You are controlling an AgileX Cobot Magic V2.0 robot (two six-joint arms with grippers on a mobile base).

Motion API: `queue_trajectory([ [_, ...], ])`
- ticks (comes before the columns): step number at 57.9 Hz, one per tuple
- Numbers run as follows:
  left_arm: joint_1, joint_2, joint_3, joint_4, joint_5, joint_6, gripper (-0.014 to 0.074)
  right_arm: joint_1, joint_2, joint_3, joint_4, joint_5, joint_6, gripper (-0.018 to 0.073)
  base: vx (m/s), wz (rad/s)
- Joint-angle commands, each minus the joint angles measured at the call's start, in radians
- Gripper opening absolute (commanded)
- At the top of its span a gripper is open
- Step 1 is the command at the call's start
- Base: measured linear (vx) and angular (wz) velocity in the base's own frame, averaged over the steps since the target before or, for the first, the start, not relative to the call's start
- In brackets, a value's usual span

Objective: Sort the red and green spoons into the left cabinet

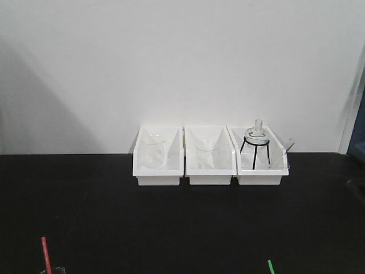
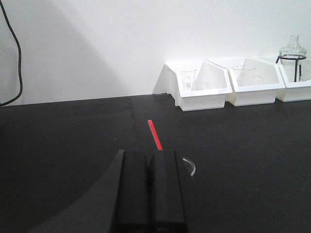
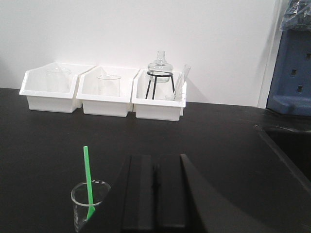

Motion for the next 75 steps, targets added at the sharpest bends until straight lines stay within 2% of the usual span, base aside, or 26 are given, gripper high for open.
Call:
queue_trajectory([
  [1,0.003,-0.018,0.017,-0.001,-0.081,-0.007,-0.0001,-0.004,-0.012,0.006,-0.010,-0.083,-0.004,-0.0003,0.00,0.00],
  [35,0.003,-0.018,0.017,-0.001,-0.081,-0.007,-0.0001,-0.004,-0.012,0.006,-0.010,-0.111,-0.004,-0.0003,0.00,0.00],
  [40,0.003,-0.018,0.017,-0.001,-0.081,-0.007,-0.0001,-0.004,-0.012,0.005,-0.010,-0.170,-0.004,-0.0003,0.00,0.00],
  [48,0.003,-0.018,0.017,-0.001,-0.081,-0.007,-0.0001,-0.003,-0.012,-0.017,-0.011,-0.354,-0.004,-0.0003,0.00,0.00],
  [53,0.003,-0.018,0.017,-0.001,-0.081,-0.007,-0.0001,-0.003,-0.006,-0.077,-0.013,-0.364,-0.002,-0.0003,0.00,0.00],
  [60,0.003,-0.018,0.017,-0.001,-0.081,-0.007,-0.0001,-0.003,0.069,-0.226,-0.014,-0.219,-0.006,-0.0003,0.00,0.00],
  [66,0.003,-0.018,0.017,-0.001,-0.081,-0.007,-0.0001,-0.003,0.222,-0.374,-0.014,-0.118,-0.031,-0.0003,0.00,0.00],
  [75,0.003,-0.018,0.017,-0.001,-0.081,-0.007,-0.0001,-0.003,0.488,-0.530,-0.006,-0.131,-0.028,-0.0003,0.00,0.00],
])
